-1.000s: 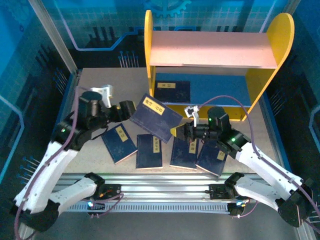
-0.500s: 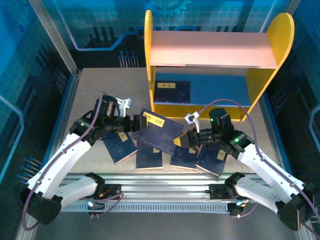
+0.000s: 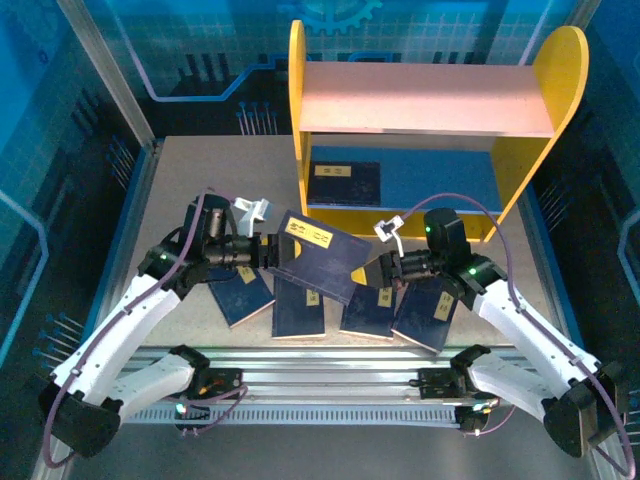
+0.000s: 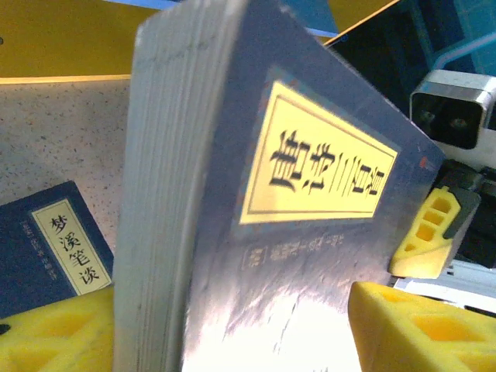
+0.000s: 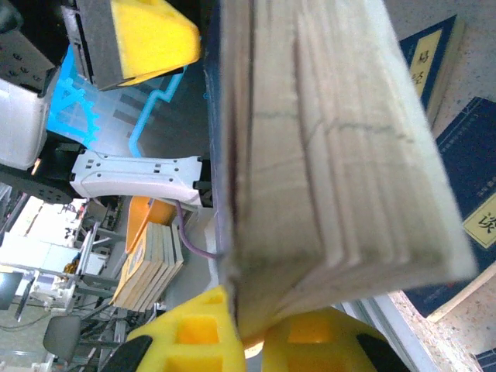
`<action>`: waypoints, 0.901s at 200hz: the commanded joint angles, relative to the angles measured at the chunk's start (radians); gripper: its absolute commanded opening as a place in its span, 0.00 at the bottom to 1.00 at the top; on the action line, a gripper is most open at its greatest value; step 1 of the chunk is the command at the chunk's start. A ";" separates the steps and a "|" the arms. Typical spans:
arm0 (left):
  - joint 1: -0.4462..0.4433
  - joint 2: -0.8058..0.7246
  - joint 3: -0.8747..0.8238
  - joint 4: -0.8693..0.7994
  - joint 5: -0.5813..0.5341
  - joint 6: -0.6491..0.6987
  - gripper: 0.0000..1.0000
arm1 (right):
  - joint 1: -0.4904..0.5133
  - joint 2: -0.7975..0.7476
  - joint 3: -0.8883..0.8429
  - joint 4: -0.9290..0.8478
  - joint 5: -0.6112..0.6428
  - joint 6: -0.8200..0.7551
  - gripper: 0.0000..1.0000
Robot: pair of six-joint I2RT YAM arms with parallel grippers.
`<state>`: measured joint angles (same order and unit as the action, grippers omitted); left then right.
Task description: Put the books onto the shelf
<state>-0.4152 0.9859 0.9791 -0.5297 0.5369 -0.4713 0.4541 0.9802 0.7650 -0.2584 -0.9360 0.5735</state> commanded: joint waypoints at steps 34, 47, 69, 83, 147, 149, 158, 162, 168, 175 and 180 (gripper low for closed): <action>0.007 -0.008 -0.019 0.033 0.055 0.026 0.39 | -0.043 0.032 0.032 -0.012 -0.047 -0.036 0.08; 0.007 -0.006 -0.019 0.035 0.057 0.032 0.32 | -0.052 0.036 0.033 -0.019 -0.041 -0.041 0.09; 0.008 -0.003 -0.029 0.055 0.051 0.039 0.22 | -0.060 0.038 0.021 -0.007 -0.040 -0.039 0.11; 0.007 0.001 -0.042 0.096 0.055 0.030 0.14 | -0.061 0.033 0.011 0.010 -0.031 -0.027 0.14; 0.009 -0.032 -0.116 0.329 0.069 -0.077 0.00 | -0.068 -0.024 -0.047 0.107 0.016 0.069 0.31; 0.009 -0.034 -0.117 0.336 0.069 -0.080 0.00 | -0.068 -0.026 -0.049 0.109 0.019 0.072 0.31; 0.009 -0.040 -0.125 0.365 0.068 -0.097 0.00 | -0.068 -0.033 -0.062 0.127 0.029 0.089 0.33; 0.009 -0.042 -0.129 0.380 0.068 -0.103 0.00 | -0.069 -0.036 -0.069 0.137 0.032 0.100 0.34; 0.011 -0.045 -0.138 0.406 0.069 -0.117 0.00 | -0.069 -0.040 -0.078 0.151 0.040 0.112 0.37; 0.009 -0.048 -0.148 0.438 0.070 -0.133 0.00 | -0.071 -0.045 -0.090 0.160 0.052 0.124 0.42; 0.009 -0.049 -0.154 0.457 0.071 -0.142 0.00 | -0.072 -0.048 -0.098 0.167 0.062 0.131 0.45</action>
<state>-0.4088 0.9619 0.8516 -0.2409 0.6003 -0.5438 0.3916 0.9600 0.7029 -0.1692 -0.8902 0.6441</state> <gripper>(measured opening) 0.125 0.390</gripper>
